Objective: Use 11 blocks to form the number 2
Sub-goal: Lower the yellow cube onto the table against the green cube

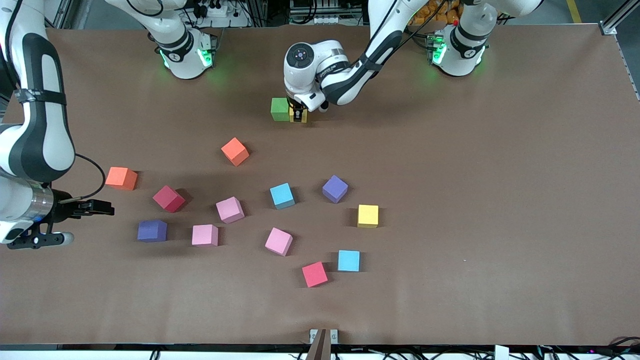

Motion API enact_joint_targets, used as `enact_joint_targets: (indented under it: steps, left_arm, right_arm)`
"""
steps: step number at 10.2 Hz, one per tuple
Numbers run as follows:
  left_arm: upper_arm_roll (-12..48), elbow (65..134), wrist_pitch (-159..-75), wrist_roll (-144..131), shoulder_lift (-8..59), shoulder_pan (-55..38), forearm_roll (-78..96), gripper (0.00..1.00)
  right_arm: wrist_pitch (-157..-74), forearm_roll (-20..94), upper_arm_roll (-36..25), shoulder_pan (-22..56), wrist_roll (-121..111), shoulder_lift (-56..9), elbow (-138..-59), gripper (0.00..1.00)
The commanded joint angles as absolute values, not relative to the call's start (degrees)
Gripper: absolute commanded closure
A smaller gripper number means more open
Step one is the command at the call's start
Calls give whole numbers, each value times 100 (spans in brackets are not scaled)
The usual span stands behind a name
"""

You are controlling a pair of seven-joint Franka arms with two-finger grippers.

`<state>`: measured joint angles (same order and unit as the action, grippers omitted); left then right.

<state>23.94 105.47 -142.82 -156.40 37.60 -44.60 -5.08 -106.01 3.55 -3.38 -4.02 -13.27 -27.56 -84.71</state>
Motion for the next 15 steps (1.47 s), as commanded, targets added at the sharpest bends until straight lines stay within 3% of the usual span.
enact_joint_targets:
  steps: [1,8,15]
  left_arm:
    - [2426,10424,-14177,-16207,3823,-4500,-773,0]
    - [2443,10467,-14151,-16225,3736,-4509,-976,0]
    - [2558,10468,-12966,-15453,3095,-4158,-932,0]
  right_arm:
    - [-10591,466,-334,-430,-1415,-2707,-8482,0]
    - [-10573,475,-334,-404,-1380,-2716,-8429,0]
    - [-10582,466,-351,-308,-1415,-2689,-8420,0]
